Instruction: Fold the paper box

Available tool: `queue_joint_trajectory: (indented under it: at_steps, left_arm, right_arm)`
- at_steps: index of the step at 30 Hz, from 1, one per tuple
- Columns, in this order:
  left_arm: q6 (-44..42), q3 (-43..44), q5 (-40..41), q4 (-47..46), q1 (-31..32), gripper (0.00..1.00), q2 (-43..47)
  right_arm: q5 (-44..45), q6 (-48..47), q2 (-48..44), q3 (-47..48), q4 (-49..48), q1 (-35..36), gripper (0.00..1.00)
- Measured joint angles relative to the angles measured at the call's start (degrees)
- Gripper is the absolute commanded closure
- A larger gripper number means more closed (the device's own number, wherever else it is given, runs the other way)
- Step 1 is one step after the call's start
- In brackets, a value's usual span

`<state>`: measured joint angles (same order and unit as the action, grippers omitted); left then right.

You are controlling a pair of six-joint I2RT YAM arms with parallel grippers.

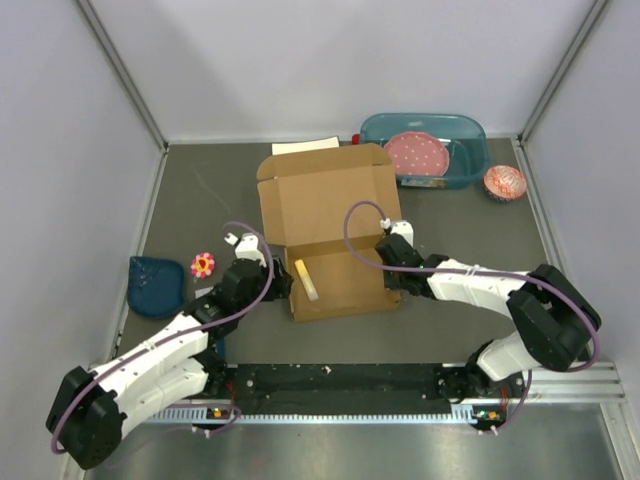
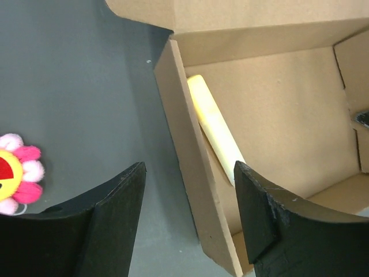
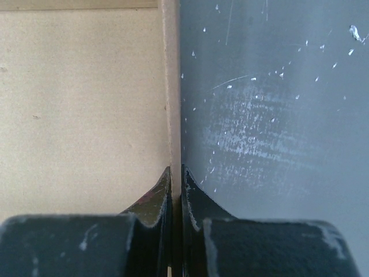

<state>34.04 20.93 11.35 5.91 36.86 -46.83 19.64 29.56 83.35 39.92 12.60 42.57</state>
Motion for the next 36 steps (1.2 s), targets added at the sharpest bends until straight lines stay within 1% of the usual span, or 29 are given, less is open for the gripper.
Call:
queue_joint_trajectory:
  at_steps: [5, 9, 12, 15, 16, 20, 21, 22, 24, 25, 27, 28, 31, 36]
  left_arm:
    - [-1.18, 1.86, 2.47, -0.66, 0.07, 0.44, -4.63]
    - [-1.70, 3.37, 2.99, -0.87, 0.61, 0.49, -8.39]
    - [-2.10, 3.52, 3.13, -1.20, 1.55, 0.55, -9.84]
    - [-2.27, 3.54, 3.06, -1.31, 2.54, 0.63, -11.37]
    - [-2.27, 3.54, 3.08, -1.57, 2.89, 0.70, -11.89]
    - [-2.25, 3.65, 3.21, -2.97, 4.28, 0.78, -13.22]
    - [-2.25, 3.67, 3.37, -3.04, 4.50, 0.78, -13.35]
    - [-2.27, 3.67, 3.61, -3.10, 4.63, 0.79, -13.38]
    - [-2.27, 3.67, 4.00, -3.34, 4.76, 0.79, -13.53]
    - [-2.27, 3.67, 4.15, -3.41, 4.83, 0.79, -13.57]
    - [-2.47, 3.67, 4.44, -3.50, 4.92, 0.80, -13.62]
    - [-2.58, 3.67, 4.59, -3.52, 4.98, 0.80, -13.62]
    - [-3.04, 3.67, 4.92, -3.58, 5.25, 0.80, -13.62]
    - [-4.24, 3.67, 5.68, -3.61, 5.60, 0.80, -13.62]
  right_arm:
    - [-0.28, 0.02, -0.26, -0.17, -0.02, 0.02, 1.00]
    - [-0.37, 0.02, -0.26, -0.20, 0.02, 0.09, 1.00]
    - [-0.37, 0.04, -0.26, -0.20, 0.02, 0.17, 1.00]
    - [-0.37, 0.04, -0.26, -0.20, 0.02, 0.24, 1.00]
    - [-0.35, 0.04, -0.26, -0.20, 0.02, 0.31, 1.00]
    - [-0.33, 0.07, -0.26, -0.17, 0.13, 0.35, 1.00]
    - [-0.33, 0.09, -0.28, -0.17, 0.20, 0.37, 0.99]
    - [-0.31, 0.13, -0.35, -0.17, 0.33, 0.39, 0.93]
    - [-0.33, 0.50, -0.48, -0.17, 0.72, 0.39, 0.87]
    - [-0.39, 0.63, -0.52, -0.17, 0.87, 0.39, 0.81]
    - [-1.01, 0.92, -0.57, -0.17, 1.81, 0.48, 0.77]
    - [-1.14, 0.96, -0.59, -0.17, 2.58, 0.55, 0.72]
    - [-1.22, 1.07, -0.81, 0.11, 4.37, 0.66, 0.66]
    - [-1.01, 0.92, -0.83, 1.99, 7.30, 0.68, 0.61]
